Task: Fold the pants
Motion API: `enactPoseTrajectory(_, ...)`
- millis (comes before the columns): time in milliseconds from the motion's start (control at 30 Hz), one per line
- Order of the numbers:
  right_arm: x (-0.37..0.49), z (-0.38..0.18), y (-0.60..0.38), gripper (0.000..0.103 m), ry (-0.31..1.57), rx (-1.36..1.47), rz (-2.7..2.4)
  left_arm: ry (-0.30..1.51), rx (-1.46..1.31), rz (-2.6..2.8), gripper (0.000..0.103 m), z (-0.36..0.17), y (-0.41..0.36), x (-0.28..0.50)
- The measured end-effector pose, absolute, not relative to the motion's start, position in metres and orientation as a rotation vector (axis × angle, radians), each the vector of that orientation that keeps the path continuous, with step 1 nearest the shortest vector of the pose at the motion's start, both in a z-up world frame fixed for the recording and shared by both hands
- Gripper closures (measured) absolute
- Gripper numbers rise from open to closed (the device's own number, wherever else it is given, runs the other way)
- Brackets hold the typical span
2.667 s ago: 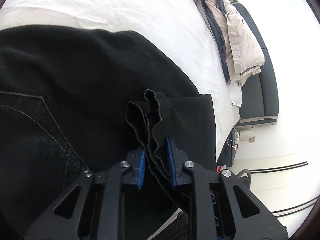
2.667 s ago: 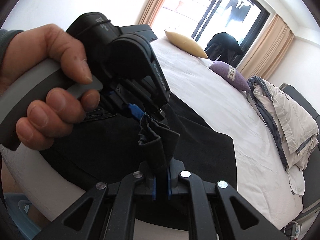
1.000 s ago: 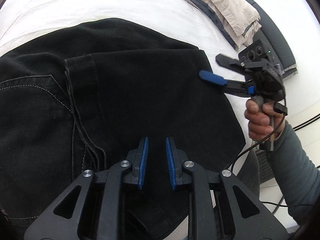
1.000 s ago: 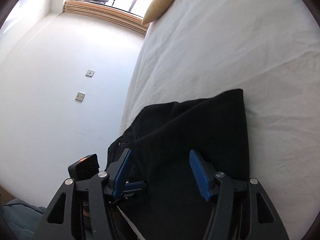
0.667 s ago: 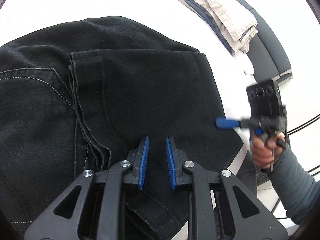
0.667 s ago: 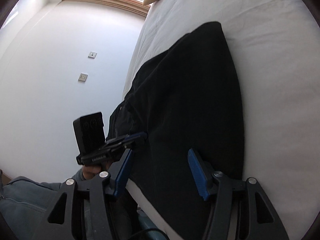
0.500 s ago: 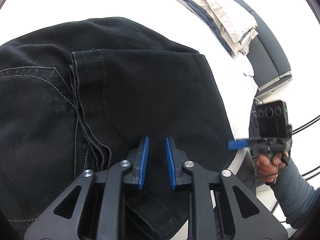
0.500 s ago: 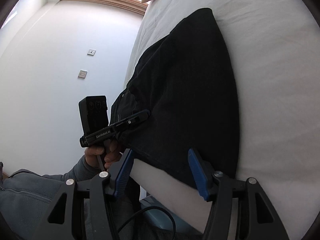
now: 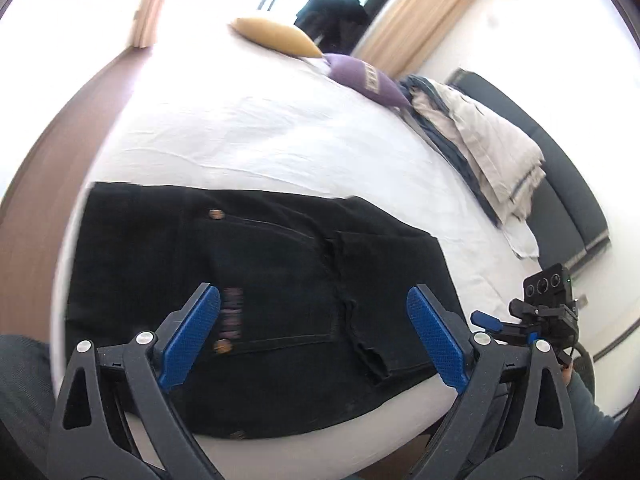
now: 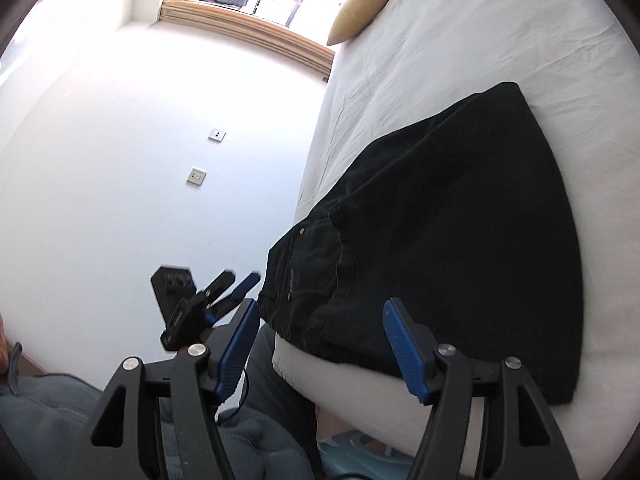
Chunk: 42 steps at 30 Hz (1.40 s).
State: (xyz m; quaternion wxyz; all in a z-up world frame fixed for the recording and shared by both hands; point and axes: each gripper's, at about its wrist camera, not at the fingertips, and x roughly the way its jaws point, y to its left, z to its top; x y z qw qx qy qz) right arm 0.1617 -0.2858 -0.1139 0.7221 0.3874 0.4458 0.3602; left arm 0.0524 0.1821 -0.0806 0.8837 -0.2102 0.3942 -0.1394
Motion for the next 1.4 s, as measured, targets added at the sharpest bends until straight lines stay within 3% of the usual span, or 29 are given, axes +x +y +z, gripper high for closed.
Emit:
enactPoseTrajectory(133, 0.186, -0.132, -0.259, 0.027, 0.976, 0.98, 0.761, 0.787, -0.515, -0.102, 0.007, -0.088, 0.246, 0.009)
enactPoseTrajectory(300, 0.192, -0.146, -0.221, 0.026, 0.936, 1.123, 0.811, 0.836, -0.749, 0.065, 0.007, -0.132, 0.3, -0.016)
enactPoseTrajectory(733, 0.181, -0.163, -0.205, 0.026, 0.96, 1.197, 0.879, 0.801, -1.207, -0.065, 0.009, -0.211, 0.303, -0.004)
enactPoseTrajectory(800, 0.18, -0.163, -0.205, 0.026, 0.964, 1.193, 0.884, 0.782, -1.28, -0.068, 0.016, -0.225, 0.314, -0.004)
enactPoseTrajectory(867, 0.179, -0.164, -0.206, 0.026, 0.974, 1.187, 0.88, 0.793, -1.298, -0.078, 0.046, -0.231, 0.317, -0.001)
enactPoseTrajectory(900, 0.18, -0.164, -0.205, 0.026, 0.98, 1.18, 0.882, 0.815, -1.3, -0.086, 0.054, -0.233, 0.316, 0.002)
enactPoseTrajectory(933, 0.18, -0.163, -0.205, 0.026, 0.985, 1.167, 0.883, 0.833, -1.301, -0.091, 0.071, -0.236, 0.316, 0.004)
enactPoseTrajectory(967, 0.181, -0.161, -0.204, 0.026, 0.992, 1.152, 0.884, 0.845, -1.309, -0.102, 0.078, -0.238, 0.314, 0.007)
enactPoseTrajectory(1067, 0.19, -0.154, -0.196, 0.026, 1.032, 1.092, 0.887, 0.832, -1.32, -0.124, 0.087, -0.23, 0.312, 0.015)
enactPoseTrajectory(1333, 0.234, -0.164, -0.156, 0.027, 1.209, 0.916, 0.84, 0.78, -1.11, -0.179, 0.089, -0.153, 0.293, 0.026)
enactPoseTrajectory(1400, 0.241, -0.178, -0.148, 0.041, 1.258, 0.886, 0.788, 0.772, -1.053, -0.194, 0.089, -0.134, 0.284, 0.028)
